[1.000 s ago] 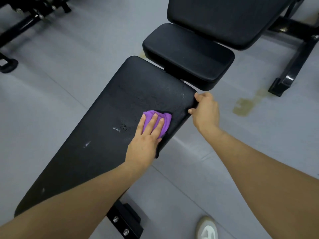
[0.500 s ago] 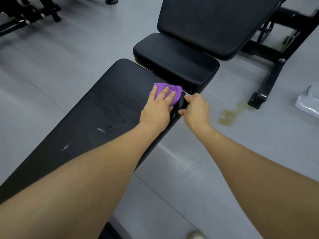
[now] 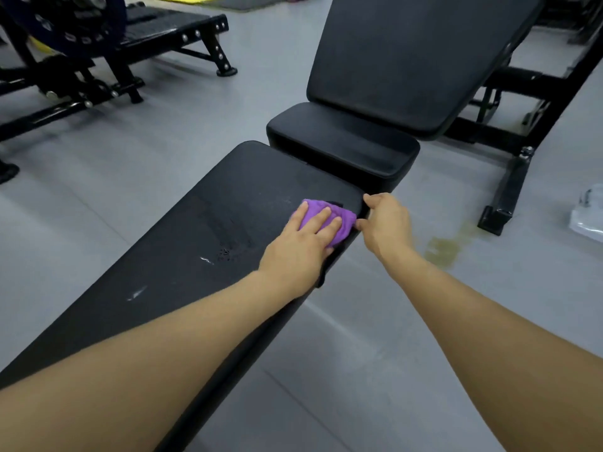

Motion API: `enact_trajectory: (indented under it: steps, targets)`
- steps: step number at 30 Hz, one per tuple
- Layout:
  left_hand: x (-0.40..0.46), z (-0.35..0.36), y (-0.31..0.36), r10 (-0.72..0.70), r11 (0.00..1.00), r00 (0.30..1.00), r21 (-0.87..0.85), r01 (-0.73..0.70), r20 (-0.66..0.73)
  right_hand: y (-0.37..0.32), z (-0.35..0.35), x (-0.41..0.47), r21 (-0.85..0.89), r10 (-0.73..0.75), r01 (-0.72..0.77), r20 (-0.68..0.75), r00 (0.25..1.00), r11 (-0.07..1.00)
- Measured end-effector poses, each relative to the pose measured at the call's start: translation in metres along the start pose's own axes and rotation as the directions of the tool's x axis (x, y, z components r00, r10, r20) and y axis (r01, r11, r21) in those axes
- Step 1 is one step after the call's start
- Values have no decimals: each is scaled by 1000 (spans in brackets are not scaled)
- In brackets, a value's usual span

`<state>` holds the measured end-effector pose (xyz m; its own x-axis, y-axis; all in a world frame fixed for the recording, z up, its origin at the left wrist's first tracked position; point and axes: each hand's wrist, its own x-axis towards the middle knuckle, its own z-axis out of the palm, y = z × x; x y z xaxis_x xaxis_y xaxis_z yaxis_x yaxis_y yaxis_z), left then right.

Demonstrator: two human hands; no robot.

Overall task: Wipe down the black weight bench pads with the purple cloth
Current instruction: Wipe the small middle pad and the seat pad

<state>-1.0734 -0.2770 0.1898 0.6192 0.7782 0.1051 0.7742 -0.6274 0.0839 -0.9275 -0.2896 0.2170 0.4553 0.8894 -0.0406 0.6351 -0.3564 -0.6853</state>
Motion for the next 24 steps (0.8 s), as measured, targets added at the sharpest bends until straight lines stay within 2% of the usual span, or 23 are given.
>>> enact_trajectory:
  steps: [3,6,9,13,16,17,19,22,24]
  targets:
    - [52,5,7,5,999,999,-39,-4,33,6,-2,4,-21,-47,47,-21,999,999]
    - [67,7,6,46,999,998,-5,-46,-41,9,-6,3,70,-2,2,1,1000,998]
    - [31,-8,-1,83,994,992,74,-76,-93,2,-3,3,75,-13,16,-36,999,997]
    - [-64,-22,-34,153,988,975,34,-150,-162,-16,13,-10,-25,-5,2,-130,992,1000]
    - [-92,-22,-44,165,967,971,222,-125,-171,-17,33,-29,8,20,-19,-179,984,1000]
    - [-85,-19,-43,153,965,982,229,-125,-109,-15,38,-34,37,20,-13,-186,982,999]
    - [-52,-9,-44,105,967,993,238,-89,-55,-11,41,-43,-11,-48,47,-204,978,999]
    - [-1,-4,-41,-66,974,996,214,77,-58,-5,42,-55,-94,-149,130,-229,962,987]
    - [6,-3,-41,-100,977,991,180,115,-90,-9,47,-63,-146,-205,176,-219,954,974]
